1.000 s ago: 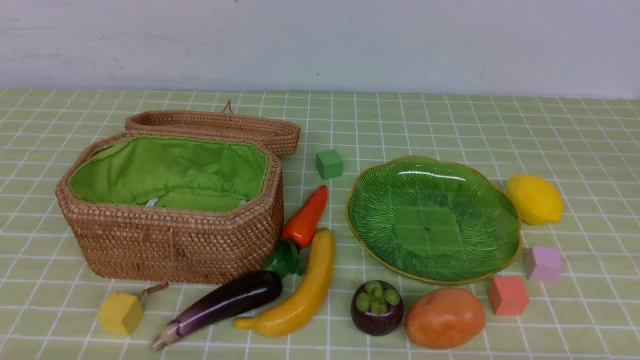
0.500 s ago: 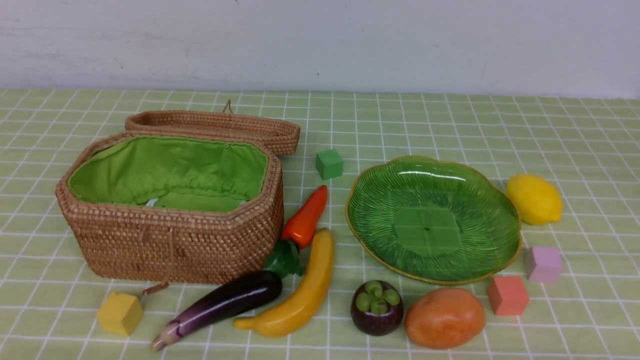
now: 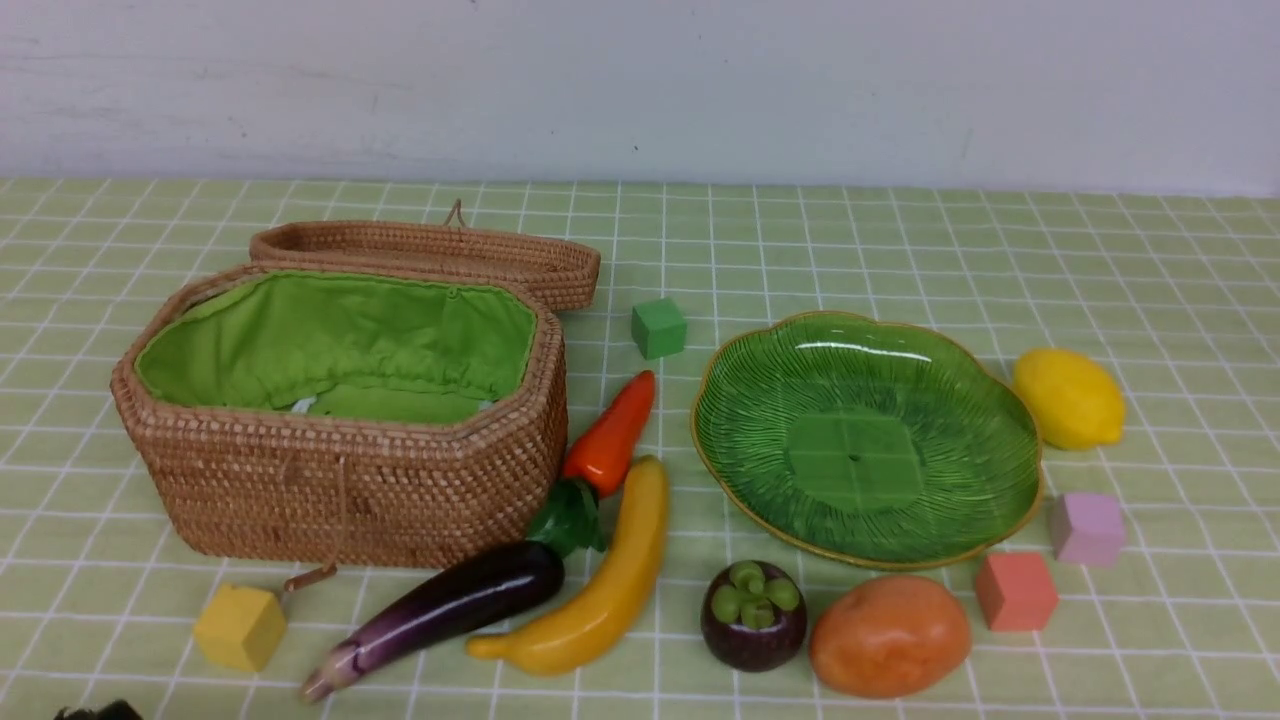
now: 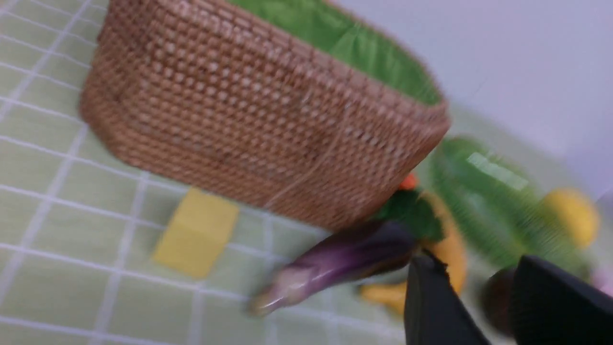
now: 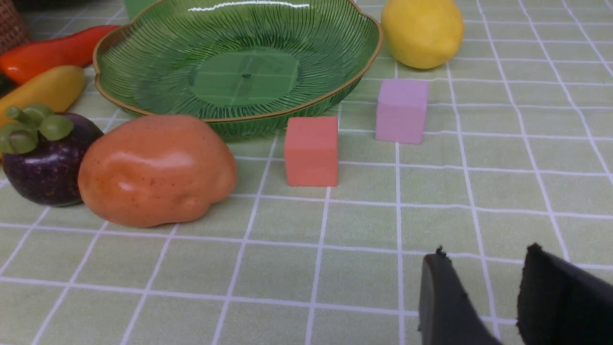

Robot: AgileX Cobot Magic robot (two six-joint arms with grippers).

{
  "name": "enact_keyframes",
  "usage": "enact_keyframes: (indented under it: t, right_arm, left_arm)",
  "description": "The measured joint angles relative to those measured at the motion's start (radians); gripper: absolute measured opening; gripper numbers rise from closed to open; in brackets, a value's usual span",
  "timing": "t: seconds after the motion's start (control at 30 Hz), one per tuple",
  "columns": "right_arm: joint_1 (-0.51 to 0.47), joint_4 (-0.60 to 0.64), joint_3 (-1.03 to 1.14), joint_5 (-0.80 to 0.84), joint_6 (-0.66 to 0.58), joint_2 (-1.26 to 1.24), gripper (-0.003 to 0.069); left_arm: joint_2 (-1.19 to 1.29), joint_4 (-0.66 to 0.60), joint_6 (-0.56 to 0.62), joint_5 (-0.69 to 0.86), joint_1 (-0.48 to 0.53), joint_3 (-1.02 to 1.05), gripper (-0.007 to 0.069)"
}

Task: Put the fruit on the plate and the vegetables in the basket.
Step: Use the left arm to grab an eggplant and put it into the left basket

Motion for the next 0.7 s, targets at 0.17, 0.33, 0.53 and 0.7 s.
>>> enact_keyframes:
  t: [0.17,0.33,0.53,0.7]
  right_arm:
    - [0.000,0.000,0.000,0.000,0.000,0.000,0.0240]
    - [0.000,0.000,0.000,0.000,0.000,0.000,0.0240]
    - [0.000,0.000,0.000,0.000,0.000,0.000,0.0240]
    - [0.000,0.000,0.000,0.000,0.000,0.000,0.0240]
  left_arm:
    - [0.000,-0.282,0.003,-0.120,0.000,0.000,0.0238]
    - [0.000,-0.375,0.020,-0.235,0.000,0.000,0.0238]
    - [0.028,-0.385,0.091,-0.113,0.000,-0.073,0.0105]
    - [0.263,-0.303,0.198,0.140,0.000,-0.286,-0.0013]
